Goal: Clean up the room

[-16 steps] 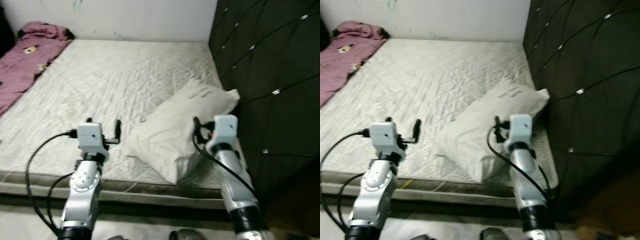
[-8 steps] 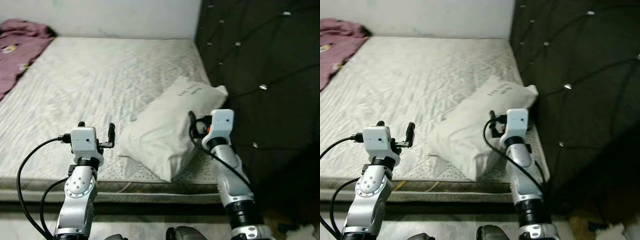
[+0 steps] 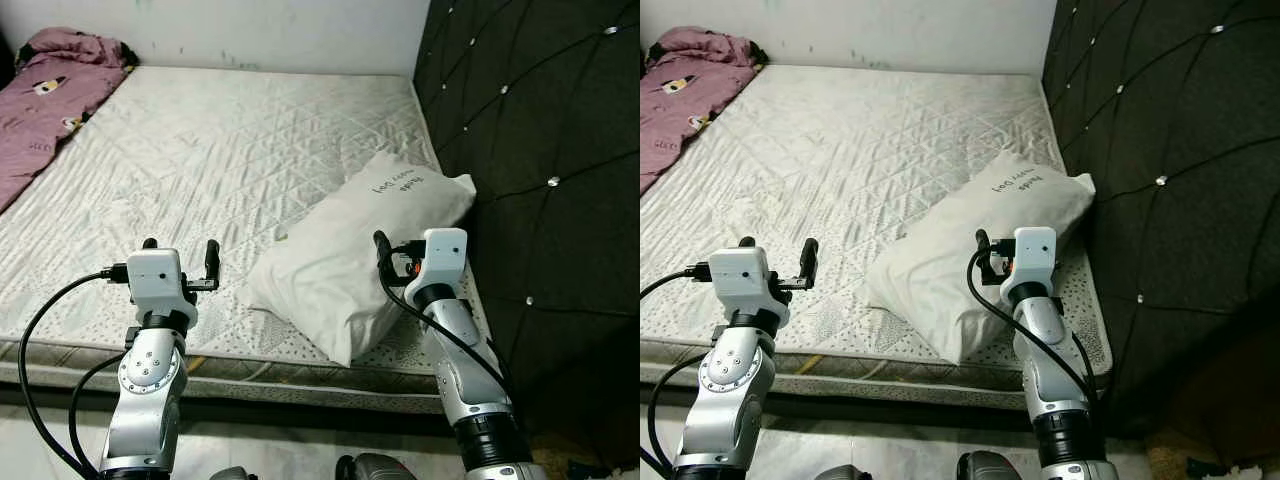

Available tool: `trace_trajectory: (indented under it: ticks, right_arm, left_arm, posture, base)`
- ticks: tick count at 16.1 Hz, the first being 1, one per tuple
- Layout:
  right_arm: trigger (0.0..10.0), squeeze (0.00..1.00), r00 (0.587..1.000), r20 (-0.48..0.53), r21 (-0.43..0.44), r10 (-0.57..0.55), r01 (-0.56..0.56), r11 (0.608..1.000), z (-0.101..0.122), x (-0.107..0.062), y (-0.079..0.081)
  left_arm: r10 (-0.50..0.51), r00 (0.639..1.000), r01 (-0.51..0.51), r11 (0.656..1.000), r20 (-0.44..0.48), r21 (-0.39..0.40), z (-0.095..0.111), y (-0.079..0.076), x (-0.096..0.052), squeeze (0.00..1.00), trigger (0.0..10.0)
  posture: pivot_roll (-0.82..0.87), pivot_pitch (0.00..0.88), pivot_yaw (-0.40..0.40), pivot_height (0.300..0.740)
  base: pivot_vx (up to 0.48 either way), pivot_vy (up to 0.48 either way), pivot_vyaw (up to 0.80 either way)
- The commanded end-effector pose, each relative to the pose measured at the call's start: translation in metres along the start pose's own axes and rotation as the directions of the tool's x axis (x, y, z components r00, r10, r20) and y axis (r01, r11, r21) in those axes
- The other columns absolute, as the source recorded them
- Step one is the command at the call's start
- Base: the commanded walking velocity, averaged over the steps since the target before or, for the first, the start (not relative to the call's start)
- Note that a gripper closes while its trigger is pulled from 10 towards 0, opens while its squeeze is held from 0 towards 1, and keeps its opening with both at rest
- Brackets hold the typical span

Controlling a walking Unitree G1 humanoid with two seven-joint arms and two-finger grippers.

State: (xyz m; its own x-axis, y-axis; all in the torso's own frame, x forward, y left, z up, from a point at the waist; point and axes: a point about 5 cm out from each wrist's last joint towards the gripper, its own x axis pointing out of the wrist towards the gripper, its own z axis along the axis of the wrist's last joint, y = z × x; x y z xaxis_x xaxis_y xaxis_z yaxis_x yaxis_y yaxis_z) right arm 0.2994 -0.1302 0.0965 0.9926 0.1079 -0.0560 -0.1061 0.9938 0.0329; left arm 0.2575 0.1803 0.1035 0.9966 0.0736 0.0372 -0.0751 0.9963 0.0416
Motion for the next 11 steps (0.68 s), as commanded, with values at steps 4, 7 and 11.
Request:
trace_trajectory:
  ticks: [4,7,11]
  right_arm:
    - [10.0,0.00,1.000,0.008,0.001,0.017,-0.017,1.000,0.0037,0.0001,0.0022]
    - [10.0,0.00,1.000,0.008,0.000,0.020,-0.019,1.000,0.0042,0.0015,0.0022]
    - [10.0,0.00,1.000,0.012,-0.021,0.022,-0.021,1.000,0.0049,0.0033,0.0024]
  left_arm:
    - [0.005,1.000,-0.006,1.000,-0.002,-0.007,0.0030,0.0012,-0.0008,0.00,10.0]
    - [0.003,1.000,-0.003,1.000,-0.003,-0.006,0.0034,0.0005,0.0004,0.00,10.0]
    - [0.004,1.000,-0.004,1.000,-0.002,-0.007,0.0040,-0.0008,0.0022,0.00,10.0]
  posture:
    - [-0.10,0.077,0.004,0.685]
    - [-0.10,0.075,0.004,0.650]
    - [-0.10,0.065,0.001,0.640]
  base:
    - [0.000,0.000,0.00]
    - [0.000,0.000,0.00]
    - [0.000,0.000,0.00]
